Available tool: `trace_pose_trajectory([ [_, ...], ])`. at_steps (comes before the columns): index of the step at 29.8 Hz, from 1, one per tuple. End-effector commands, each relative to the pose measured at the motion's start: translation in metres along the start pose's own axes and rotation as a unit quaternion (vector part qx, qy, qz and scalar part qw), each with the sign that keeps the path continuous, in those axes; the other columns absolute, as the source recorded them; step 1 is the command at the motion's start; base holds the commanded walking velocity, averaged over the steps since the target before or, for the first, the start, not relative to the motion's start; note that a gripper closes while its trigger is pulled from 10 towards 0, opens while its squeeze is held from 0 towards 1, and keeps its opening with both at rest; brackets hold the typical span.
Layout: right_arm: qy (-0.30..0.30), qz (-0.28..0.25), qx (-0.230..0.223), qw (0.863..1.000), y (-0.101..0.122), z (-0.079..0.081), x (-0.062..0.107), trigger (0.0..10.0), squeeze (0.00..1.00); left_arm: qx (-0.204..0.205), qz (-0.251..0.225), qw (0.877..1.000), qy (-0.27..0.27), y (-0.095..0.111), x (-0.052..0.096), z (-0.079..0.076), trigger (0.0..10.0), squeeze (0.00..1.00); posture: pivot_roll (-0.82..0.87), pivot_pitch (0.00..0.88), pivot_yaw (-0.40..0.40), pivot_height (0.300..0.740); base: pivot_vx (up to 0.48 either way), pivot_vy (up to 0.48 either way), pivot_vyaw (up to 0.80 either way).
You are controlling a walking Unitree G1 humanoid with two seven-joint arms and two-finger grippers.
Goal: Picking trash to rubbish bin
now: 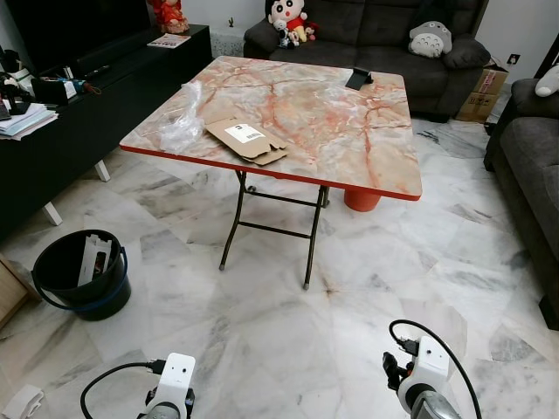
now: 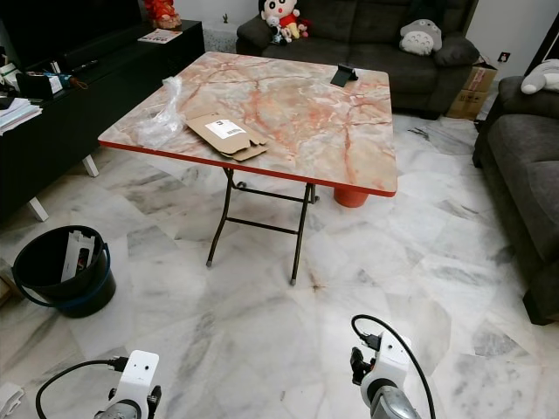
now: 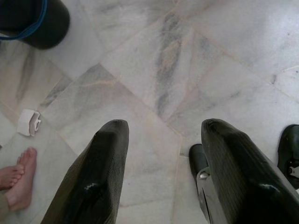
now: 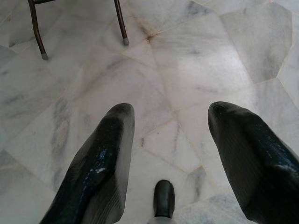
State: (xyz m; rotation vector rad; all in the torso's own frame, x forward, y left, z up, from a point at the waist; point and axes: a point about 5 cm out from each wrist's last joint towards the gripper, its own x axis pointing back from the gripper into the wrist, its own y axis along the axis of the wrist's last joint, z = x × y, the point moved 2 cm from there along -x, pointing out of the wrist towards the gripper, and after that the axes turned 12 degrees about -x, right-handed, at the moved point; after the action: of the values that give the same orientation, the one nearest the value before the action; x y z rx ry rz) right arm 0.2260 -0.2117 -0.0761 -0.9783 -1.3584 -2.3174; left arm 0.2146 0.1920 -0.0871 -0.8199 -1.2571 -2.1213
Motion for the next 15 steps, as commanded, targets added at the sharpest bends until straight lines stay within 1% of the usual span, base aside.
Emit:
trace_pose_trajectory([
  [1, -0.002, -0.006, -0.006, 1.0, 0.0031, -0.0001, -0.0006, 10.0, 0.0, -0.002, -0.001, 1.0, 0.0, 0.0017, -0.0008, 0.0023, 10.0, 0.0, 0.21, 0.0, -0.071, 0.74, 0.0, 0.0, 0.0],
  [15, -0.001, -0.008, -0.008, 1.0, 0.0034, 0.0003, -0.0006, 10.0, 0.0, -0.002, -0.001, 1.0, 0.0, 0.0013, -0.0007, 0.0023, 10.0, 0.0, 0.21, 0.0, -0.071, 0.74, 0.0, 0.0, 0.0],
])
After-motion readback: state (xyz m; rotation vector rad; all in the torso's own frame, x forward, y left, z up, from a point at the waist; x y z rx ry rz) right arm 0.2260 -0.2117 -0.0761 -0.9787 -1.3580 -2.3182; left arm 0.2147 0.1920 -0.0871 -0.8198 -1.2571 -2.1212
